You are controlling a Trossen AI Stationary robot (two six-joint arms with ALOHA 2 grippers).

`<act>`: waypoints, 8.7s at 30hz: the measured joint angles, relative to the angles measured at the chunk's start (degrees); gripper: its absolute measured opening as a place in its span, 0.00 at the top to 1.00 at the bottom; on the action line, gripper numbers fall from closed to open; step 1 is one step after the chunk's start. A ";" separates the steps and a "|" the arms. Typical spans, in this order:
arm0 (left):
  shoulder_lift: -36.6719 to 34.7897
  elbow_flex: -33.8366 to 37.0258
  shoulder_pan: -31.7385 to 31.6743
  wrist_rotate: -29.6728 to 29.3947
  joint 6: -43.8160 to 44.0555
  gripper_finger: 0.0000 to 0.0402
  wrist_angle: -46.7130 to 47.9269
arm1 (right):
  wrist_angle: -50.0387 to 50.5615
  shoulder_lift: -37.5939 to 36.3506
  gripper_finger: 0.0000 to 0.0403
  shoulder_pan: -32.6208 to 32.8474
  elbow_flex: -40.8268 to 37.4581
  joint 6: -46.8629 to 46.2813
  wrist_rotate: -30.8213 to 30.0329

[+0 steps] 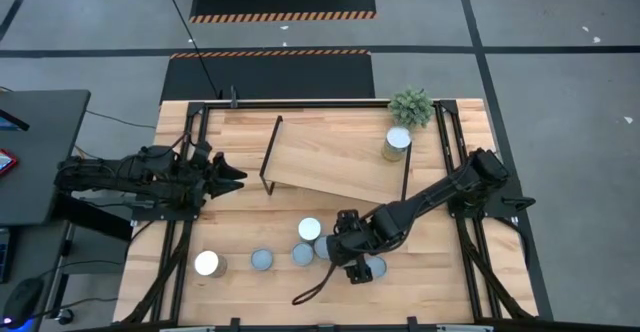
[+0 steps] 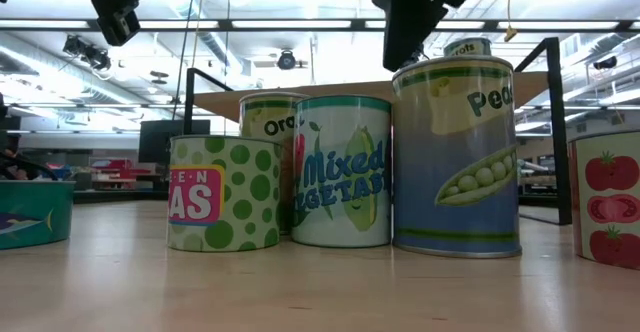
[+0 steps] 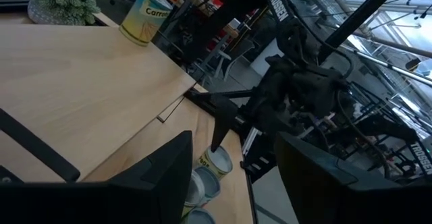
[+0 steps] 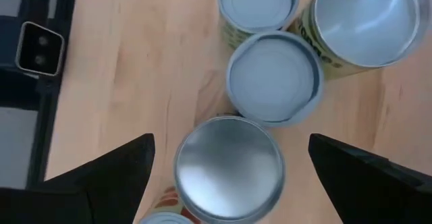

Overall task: Pick and place cans onto a shelf
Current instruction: Put the canned peas on the shelf, then put the canned oranges on the shelf

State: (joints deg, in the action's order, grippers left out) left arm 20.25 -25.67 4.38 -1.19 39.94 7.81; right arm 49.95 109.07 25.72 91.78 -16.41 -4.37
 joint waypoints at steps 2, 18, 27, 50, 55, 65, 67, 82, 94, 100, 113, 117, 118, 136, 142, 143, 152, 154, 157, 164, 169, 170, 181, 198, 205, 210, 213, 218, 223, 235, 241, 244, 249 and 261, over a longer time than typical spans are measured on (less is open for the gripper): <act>-0.01 -0.02 -0.01 0.00 -0.04 0.46 0.26 | -0.30 0.54 0.01 0.11 -0.14 0.03 0.09; 0.00 -0.02 -0.02 0.00 -0.07 0.46 1.10 | -4.61 0.75 0.02 0.33 -7.64 -0.35 1.34; 0.00 -0.02 -0.02 0.00 -0.07 0.46 1.06 | -7.34 0.75 0.22 0.13 -9.11 -0.64 0.76; 0.00 0.00 -0.02 -0.02 0.90 0.46 1.05 | 8.06 -9.21 0.21 -0.09 4.04 -13.17 -2.86; 0.00 0.00 -0.02 -0.04 0.87 0.46 1.05 | 12.23 -13.40 0.21 -0.50 7.49 -17.12 -6.79; 0.00 0.00 -0.02 -1.75 0.76 0.46 1.05 | 27.66 -23.06 0.21 -1.30 6.41 -29.96 -17.67; 0.00 0.00 -0.02 -1.75 0.76 0.46 1.05 | 30.82 -24.78 0.21 -1.90 6.41 -31.61 -18.86; 0.00 0.00 -0.02 -1.75 0.79 0.46 1.05 | 33.67 -29.70 0.21 -9.16 -0.73 -26.28 -17.24; -0.02 0.00 -0.02 -1.75 1.25 0.46 1.03 | 27.23 -31.80 0.21 -12.66 -11.09 -23.03 -12.92; -0.02 0.00 -0.02 -1.75 1.40 0.46 1.03 | 27.24 -31.66 0.13 -12.88 -11.30 -22.56 -13.85; -0.02 0.02 -0.02 -1.75 -0.74 0.46 -0.10 | 28.71 -31.84 0.03 -13.34 -11.38 -23.98 -12.89; -0.01 0.02 -0.02 -2.00 -2.10 0.46 -0.48 | 29.36 -31.84 0.03 -12.75 -11.38 -24.42 -15.53; -0.02 0.02 0.00 -2.23 -2.14 0.46 -0.50 | 29.44 -31.84 0.03 -12.73 -11.37 -24.36 -15.82; 1.37 0.06 0.00 -2.48 -5.87 0.46 -8.95 | 29.82 -31.86 0.03 -12.68 -6.51 -24.19 -17.94; 6.33 0.04 0.00 -1.49 -5.88 0.46 -9.65 | 28.26 -31.76 0.03 -12.68 -3.90 -23.31 -20.02; 7.12 0.04 0.00 -1.34 -5.86 0.46 -9.80 | 27.32 -31.70 0.03 -12.66 -3.61 -22.48 -20.05; 12.86 -0.33 2.10 1.38 -6.46 0.46 -12.74 | 16.32 -27.94 0.03 -12.66 -2.43 -14.81 -17.39; 13.63 -1.86 3.48 0.82 -7.78 0.46 -10.88 | 15.00 -25.23 0.03 -12.66 -0.93 -12.76 -16.29; 14.97 -6.40 5.70 -0.13 -10.29 0.46 -4.05 | 14.83 -20.44 0.03 -12.66 3.11 -9.37 -15.09; 18.93 -18.45 11.46 -0.26 -12.15 0.46 18.45 | 10.48 -9.61 0.03 -12.66 12.41 0.05 -9.97; 19.71 -21.89 15.64 -0.28 -10.45 0.46 25.52 | 6.83 -2.77 0.03 -12.63 16.48 4.72 -5.68; 19.63 -21.93 16.27 -0.29 -9.70 0.46 25.64 | 6.31 -1.58 0.03 -12.62 16.81 5.60 -4.97; 19.50 -22.01 17.77 -0.67 -3.06 0.46 25.44 | 0.99 8.34 0.03 -11.42 16.99 13.47 2.61; 19.46 -22.01 17.77 -0.68 -3.08 0.46 25.48 | -4.81 13.74 0.03 -11.35 15.39 16.55 0.66; 19.49 -22.01 17.77 -0.68 -3.08 0.46 25.44 | -4.63 13.65 0.03 -11.60 13.55 16.57 -0.13; 19.50 -22.01 17.77 -0.68 -2.96 0.46 25.46 | -6.13 13.62 0.07 -12.11 10.87 16.25 2.29; 19.50 -22.01 17.77 -0.68 -2.73 0.46 25.43 | -6.81 13.56 0.13 -12.07 9.97 15.89 2.14; 19.50 -22.01 17.77 -0.68 -2.64 0.46 25.44 | -7.96 13.56 0.20 -12.10 9.88 16.08 1.57; 19.50 -22.01 17.77 -0.68 -2.62 0.46 25.44 | -5.50 13.80 0.20 -12.20 11.91 14.98 0.84; 19.50 -21.99 17.77 -0.68 -2.93 0.46 25.47 | 8.87 13.69 0.20 -11.96 29.11 10.71 0.82; 19.50 -21.99 17.77 -0.68 -3.13 0.46 25.45 | 16.91 11.70 0.20 -13.42 33.29 10.11 -0.39; 19.49 -21.99 17.71 -0.70 -3.15 0.46 25.47 | 18.50 8.95 0.20 -14.30 33.29 9.88 -2.47; 19.50 -21.99 17.68 -1.70 -3.30 0.46 25.49 | 20.19 4.61 0.20 -15.98 33.40 8.93 -3.23; 19.50 -21.97 17.68 -3.17 -3.78 0.46 25.49 | 24.23 -5.74 0.20 -23.72 27.39 9.44 -8.60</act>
State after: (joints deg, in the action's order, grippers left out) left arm 39.75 -47.64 22.06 -4.36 36.16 33.30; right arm 74.17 103.33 2.00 119.18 -6.96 -12.97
